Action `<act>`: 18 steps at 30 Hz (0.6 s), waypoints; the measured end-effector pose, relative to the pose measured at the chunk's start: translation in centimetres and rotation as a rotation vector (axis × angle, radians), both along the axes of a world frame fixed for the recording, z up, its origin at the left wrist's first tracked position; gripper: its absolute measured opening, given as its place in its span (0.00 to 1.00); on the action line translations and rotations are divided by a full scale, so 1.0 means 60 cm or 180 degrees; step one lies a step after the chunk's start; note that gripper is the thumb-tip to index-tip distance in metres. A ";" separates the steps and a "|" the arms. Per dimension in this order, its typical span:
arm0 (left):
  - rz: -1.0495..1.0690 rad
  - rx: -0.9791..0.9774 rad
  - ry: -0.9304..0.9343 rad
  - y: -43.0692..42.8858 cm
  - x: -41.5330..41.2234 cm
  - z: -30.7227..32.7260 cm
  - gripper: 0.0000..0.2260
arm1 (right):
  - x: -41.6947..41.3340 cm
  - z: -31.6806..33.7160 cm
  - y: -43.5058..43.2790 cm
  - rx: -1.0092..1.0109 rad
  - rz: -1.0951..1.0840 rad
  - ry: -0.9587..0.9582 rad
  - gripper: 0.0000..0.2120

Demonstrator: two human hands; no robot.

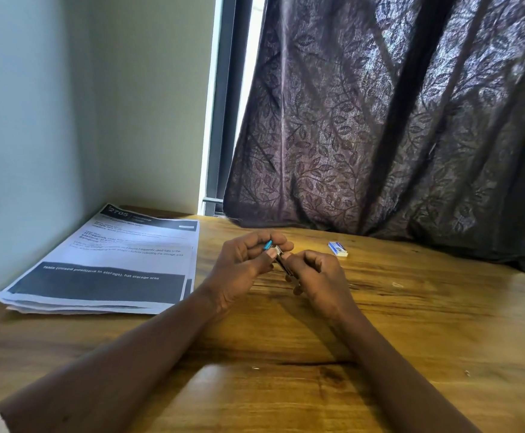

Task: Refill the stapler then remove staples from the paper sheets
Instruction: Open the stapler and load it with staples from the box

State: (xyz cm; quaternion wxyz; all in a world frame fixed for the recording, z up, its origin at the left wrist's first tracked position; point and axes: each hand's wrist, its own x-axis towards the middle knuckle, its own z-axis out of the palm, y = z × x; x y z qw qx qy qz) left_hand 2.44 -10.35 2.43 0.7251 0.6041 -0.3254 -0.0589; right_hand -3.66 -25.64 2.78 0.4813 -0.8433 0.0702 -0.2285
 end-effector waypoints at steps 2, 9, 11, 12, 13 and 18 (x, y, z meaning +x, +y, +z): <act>-0.0017 0.0010 -0.0029 0.002 0.000 0.000 0.11 | -0.002 0.002 0.001 -0.0005 0.0038 -0.0012 0.29; -0.0048 0.0003 -0.0035 0.003 0.002 -0.004 0.11 | -0.006 0.008 -0.002 0.0159 0.0117 0.0063 0.26; -0.0062 -0.0032 -0.0018 0.002 0.002 -0.003 0.11 | -0.005 0.010 -0.004 0.0256 0.0103 0.0087 0.25; -0.0067 -0.0062 0.0003 0.001 0.002 -0.003 0.11 | -0.005 0.010 -0.005 0.0289 0.0093 0.0104 0.25; -0.0068 -0.0094 0.0032 0.000 0.001 -0.004 0.11 | -0.005 0.010 -0.005 0.0307 0.0078 0.0119 0.24; 0.0062 -0.0103 0.0077 -0.004 -0.001 -0.009 0.10 | -0.008 0.011 -0.002 0.0314 0.0033 0.0172 0.23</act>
